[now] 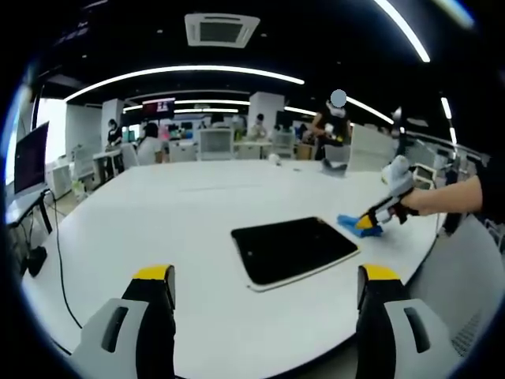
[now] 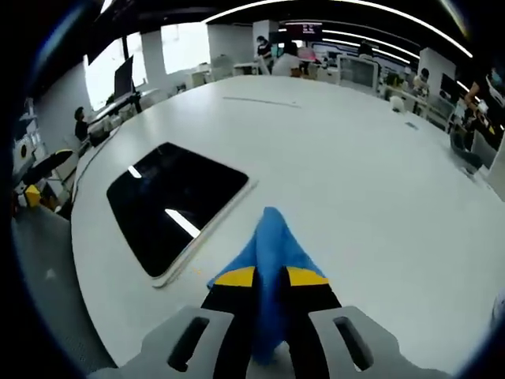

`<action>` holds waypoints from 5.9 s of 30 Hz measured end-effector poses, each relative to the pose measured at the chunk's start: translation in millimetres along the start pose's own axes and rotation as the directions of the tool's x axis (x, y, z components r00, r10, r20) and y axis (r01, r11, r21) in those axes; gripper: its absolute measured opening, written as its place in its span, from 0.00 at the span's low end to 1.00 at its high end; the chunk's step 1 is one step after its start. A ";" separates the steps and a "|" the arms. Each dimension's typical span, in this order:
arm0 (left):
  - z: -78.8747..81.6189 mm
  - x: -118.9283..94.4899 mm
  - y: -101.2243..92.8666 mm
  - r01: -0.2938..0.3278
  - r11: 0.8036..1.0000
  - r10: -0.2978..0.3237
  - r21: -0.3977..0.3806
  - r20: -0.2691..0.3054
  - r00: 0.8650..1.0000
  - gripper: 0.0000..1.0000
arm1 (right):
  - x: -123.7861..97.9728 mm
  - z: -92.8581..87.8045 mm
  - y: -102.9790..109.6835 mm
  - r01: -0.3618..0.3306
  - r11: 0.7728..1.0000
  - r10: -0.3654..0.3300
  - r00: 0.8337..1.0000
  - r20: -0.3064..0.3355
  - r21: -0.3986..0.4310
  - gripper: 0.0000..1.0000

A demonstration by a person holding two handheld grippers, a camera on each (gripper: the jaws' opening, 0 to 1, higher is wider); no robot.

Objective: Wipe the mirror surface with the cleaning cloth until all visible marks leave the cleaned area.

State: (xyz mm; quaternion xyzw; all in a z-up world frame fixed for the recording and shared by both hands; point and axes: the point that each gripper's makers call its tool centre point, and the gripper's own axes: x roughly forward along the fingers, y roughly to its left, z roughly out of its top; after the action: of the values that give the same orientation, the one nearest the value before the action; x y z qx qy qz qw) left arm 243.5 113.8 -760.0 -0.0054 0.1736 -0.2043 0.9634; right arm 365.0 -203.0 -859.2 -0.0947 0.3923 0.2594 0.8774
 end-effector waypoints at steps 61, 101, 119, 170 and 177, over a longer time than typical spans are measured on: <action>0.5 -0.1 -2.9 0.019 1.000 -0.019 -0.004 0.004 1.000 0.97 | 58.6 74.3 59.3 -0.021 0.995 0.019 1.000 -0.018 -0.099 0.02; 1.2 1.0 -3.7 0.027 1.000 -0.026 -0.010 0.009 1.000 0.95 | 95.3 107.8 114.4 -0.083 0.995 0.083 0.997 0.007 -0.049 0.01; -1.2 3.2 -4.8 0.037 0.999 -0.037 -0.006 -0.003 0.999 0.94 | 111.8 123.2 151.6 -0.112 0.991 0.114 0.993 0.019 -0.074 0.01; -2.1 2.3 -4.7 0.033 0.999 -0.033 0.002 -0.011 0.999 0.90 | 125.2 133.6 224.4 -0.185 0.968 0.196 0.979 0.051 -0.171 0.01; -1.1 1.5 -5.7 0.037 0.999 -0.037 0.003 -0.006 0.999 0.90 | 116.3 124.3 232.7 -0.202 0.959 0.212 0.977 0.025 -0.199 0.01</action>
State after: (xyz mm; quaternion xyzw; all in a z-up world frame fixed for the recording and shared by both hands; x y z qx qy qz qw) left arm 242.2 108.0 -761.1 -0.0064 0.1759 -0.2226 0.9589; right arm 386.1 84.4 -852.5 -0.1326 0.3524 0.3890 0.8408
